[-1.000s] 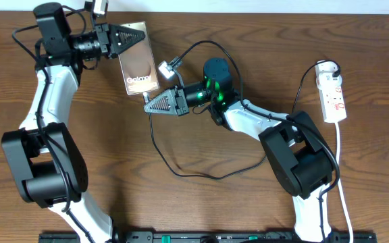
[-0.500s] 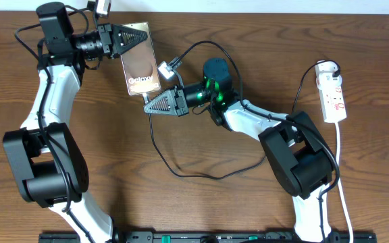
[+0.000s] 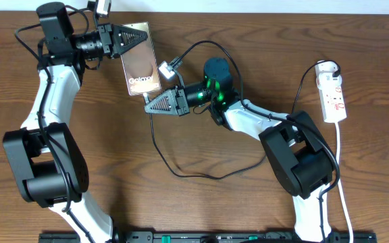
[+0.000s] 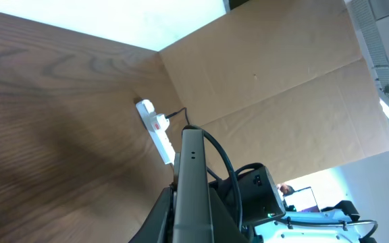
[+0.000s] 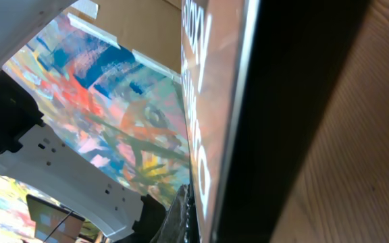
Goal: Plug charger to phone and switch on socket
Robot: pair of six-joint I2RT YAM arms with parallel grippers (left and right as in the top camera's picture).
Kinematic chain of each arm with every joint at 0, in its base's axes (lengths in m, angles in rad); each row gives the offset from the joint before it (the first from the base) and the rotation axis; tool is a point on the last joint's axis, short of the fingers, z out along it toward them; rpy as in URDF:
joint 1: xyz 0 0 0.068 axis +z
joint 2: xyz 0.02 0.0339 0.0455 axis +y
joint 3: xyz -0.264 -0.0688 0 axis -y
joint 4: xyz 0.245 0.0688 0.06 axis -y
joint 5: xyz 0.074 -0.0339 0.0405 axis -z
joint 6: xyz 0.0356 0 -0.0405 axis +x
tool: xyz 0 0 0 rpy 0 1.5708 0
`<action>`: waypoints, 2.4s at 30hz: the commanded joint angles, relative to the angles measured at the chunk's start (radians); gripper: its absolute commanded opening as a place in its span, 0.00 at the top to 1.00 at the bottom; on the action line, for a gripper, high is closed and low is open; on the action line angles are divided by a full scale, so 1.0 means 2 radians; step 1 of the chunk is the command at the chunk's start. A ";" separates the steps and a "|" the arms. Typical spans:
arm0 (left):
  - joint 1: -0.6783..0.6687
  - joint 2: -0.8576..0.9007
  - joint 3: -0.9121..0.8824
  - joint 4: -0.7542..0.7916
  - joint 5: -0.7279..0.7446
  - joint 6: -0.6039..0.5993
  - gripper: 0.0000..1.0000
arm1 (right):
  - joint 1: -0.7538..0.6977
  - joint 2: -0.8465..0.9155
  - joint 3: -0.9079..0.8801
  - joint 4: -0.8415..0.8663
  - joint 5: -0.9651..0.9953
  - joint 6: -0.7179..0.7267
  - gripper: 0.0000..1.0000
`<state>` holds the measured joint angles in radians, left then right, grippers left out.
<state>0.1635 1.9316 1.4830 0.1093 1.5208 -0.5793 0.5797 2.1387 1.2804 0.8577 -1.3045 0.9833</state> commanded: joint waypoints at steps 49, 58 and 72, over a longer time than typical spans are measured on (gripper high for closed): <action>-0.007 -0.015 0.003 -0.001 0.016 0.001 0.93 | -0.010 -0.002 0.011 0.041 0.116 0.055 0.99; 0.011 -0.015 0.003 -0.001 0.006 0.001 0.92 | -0.010 -0.002 0.010 -0.005 0.051 0.032 0.99; 0.116 -0.015 0.003 -0.007 0.025 -0.014 0.93 | -0.022 -0.002 0.010 -0.354 0.160 -0.155 0.99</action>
<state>0.3710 1.9316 1.4826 0.1020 1.5116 -0.5854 0.5591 2.1349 1.3029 0.2718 -1.1378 0.7948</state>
